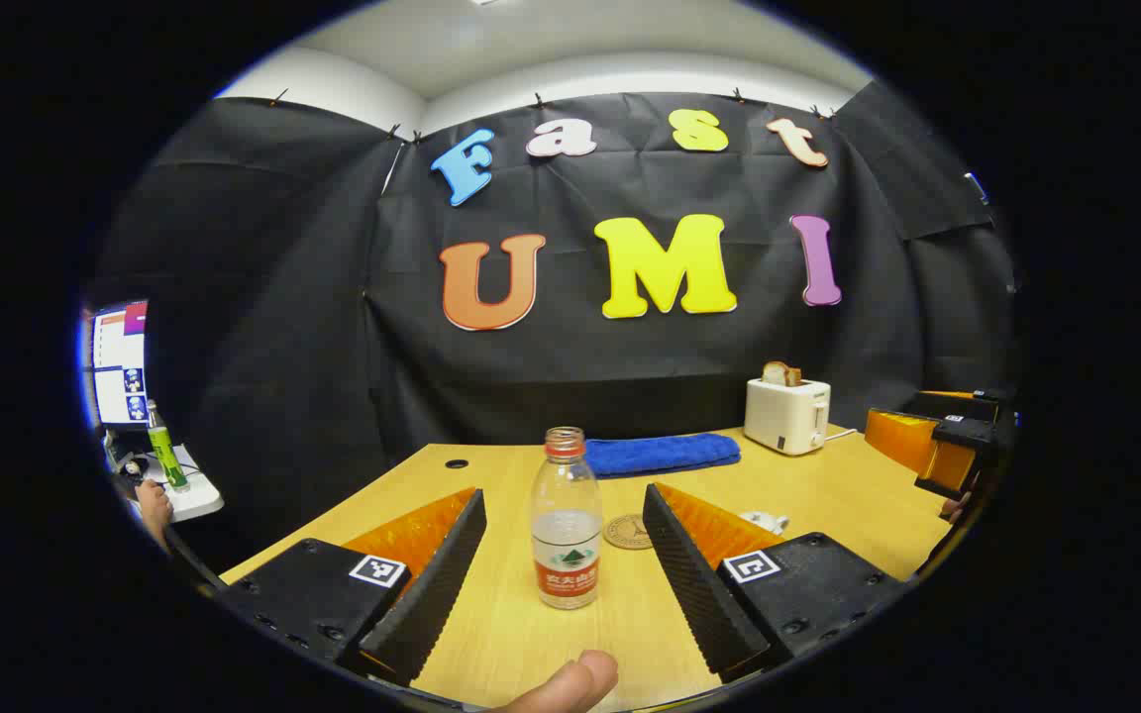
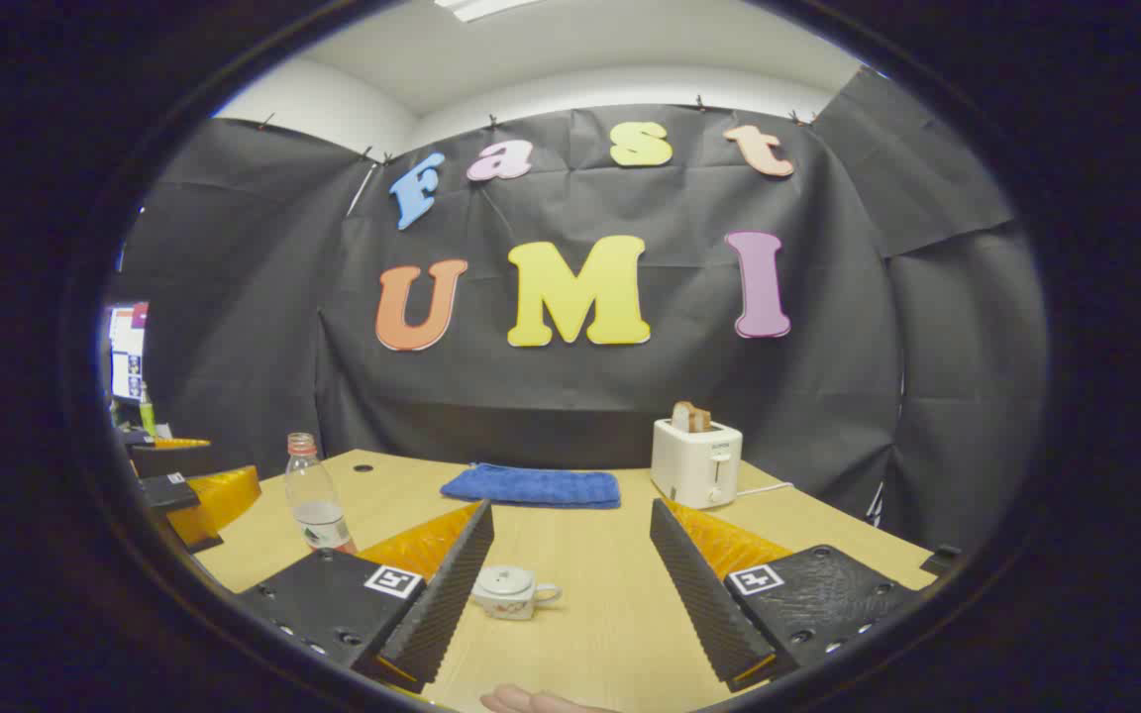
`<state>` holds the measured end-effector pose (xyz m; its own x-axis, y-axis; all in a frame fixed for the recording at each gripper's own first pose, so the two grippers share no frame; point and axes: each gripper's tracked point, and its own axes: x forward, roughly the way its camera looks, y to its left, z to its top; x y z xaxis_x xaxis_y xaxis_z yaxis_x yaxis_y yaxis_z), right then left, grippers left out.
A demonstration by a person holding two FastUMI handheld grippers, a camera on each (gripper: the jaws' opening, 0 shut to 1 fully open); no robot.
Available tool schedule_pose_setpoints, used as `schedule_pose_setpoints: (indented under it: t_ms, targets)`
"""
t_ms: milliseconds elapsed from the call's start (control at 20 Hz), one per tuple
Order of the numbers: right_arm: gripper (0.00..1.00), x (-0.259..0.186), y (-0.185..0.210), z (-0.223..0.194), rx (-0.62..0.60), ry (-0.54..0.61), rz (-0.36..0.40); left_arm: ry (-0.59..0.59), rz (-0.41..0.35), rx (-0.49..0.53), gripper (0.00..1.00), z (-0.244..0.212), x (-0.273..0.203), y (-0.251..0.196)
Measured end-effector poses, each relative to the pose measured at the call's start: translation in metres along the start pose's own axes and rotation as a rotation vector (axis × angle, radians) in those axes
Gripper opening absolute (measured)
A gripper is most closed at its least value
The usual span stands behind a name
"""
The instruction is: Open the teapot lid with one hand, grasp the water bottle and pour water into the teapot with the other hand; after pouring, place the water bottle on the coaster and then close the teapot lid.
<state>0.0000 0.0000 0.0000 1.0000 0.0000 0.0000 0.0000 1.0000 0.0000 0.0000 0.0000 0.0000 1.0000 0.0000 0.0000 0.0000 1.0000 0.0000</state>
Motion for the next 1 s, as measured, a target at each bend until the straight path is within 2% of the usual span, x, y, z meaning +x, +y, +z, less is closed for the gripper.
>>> schedule_pose_setpoints:
  t_ms: [50, 250, 350, 700, 1000]
  targets:
    - [0.94, 0.003, 0.008, -0.002, -0.005, 0.005, 0.002, -0.011, 0.015, -0.006, 1.0, 0.003, 0.0, 0.01]
    - [0.95, 0.01, 0.027, -0.019, -0.018, 0.024, -0.004, -0.006, -0.028, -0.019, 1.0, 0.001, 0.001, 0.009]
    - [0.96, 0.014, 0.031, -0.028, -0.027, 0.04, -0.004, 0.0, -0.021, -0.011, 1.0, -0.003, 0.002, 0.014]
    - [0.97, 0.025, 0.028, -0.039, -0.019, 0.02, -0.026, 0.019, -0.024, -0.03, 1.0, -0.008, 0.006, 0.017]
    - [0.96, 0.051, 0.032, -0.067, -0.007, 0.079, -0.016, 0.024, -0.023, -0.032, 1.0, -0.015, 0.011, 0.019]
